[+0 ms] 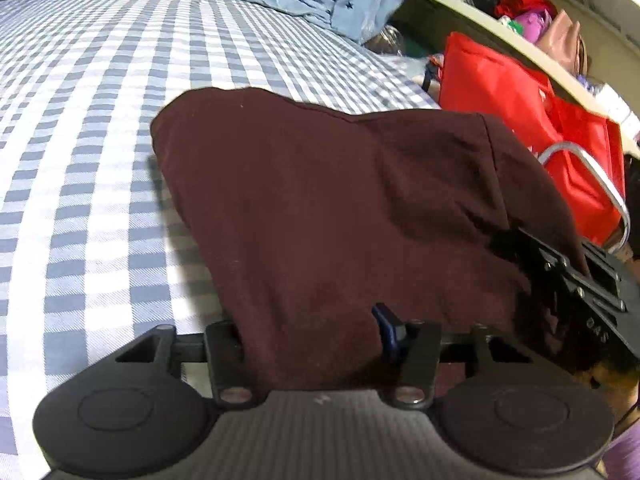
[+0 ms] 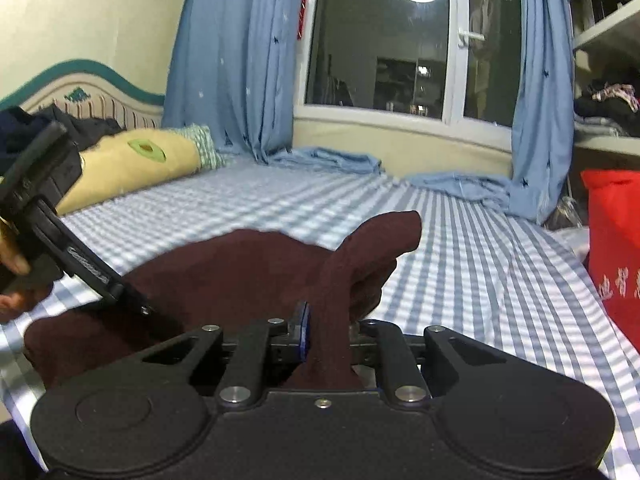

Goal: Fold small clothes

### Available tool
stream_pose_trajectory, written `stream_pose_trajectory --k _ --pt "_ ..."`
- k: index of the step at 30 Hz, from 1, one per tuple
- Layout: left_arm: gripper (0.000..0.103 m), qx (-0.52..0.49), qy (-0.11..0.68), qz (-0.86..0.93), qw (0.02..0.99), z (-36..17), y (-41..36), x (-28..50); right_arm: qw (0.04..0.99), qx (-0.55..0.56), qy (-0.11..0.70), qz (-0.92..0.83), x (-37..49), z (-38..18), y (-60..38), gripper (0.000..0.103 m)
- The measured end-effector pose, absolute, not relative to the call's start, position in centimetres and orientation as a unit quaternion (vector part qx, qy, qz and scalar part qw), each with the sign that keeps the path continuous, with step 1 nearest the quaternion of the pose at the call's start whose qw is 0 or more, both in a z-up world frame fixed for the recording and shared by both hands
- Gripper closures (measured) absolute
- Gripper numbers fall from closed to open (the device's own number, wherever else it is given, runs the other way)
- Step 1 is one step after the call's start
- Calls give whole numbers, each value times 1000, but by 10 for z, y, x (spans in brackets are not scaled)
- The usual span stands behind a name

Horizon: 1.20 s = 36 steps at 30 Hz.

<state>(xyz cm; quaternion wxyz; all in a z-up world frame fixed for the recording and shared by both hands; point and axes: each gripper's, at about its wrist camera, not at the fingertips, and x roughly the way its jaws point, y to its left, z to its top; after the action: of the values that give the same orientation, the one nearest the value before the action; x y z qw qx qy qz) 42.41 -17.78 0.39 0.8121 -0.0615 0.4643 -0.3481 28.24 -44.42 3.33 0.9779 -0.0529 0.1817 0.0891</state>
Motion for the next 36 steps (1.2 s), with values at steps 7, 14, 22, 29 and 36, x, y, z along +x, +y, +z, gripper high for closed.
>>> stream_pose_trajectory --k 7,14,22,29,36 --pt "50 -47 434 -321 841 39 -157 444 985 -37 135 101 306 51 -421 91" --pt "54 -40 403 -252 879 76 -121 472 987 15 110 116 360 53 -379 92" --pt "55 -60 428 -197 880 25 -104 499 975 76 186 99 422 20 -357 91" --pt "50 -57 391 -182 900 10 -101 481 971 90 211 66 422 -9 -371 84" --pt "21 -71 373 -164 910 13 -94 473 971 95 215 45 410 -19 -384 64"
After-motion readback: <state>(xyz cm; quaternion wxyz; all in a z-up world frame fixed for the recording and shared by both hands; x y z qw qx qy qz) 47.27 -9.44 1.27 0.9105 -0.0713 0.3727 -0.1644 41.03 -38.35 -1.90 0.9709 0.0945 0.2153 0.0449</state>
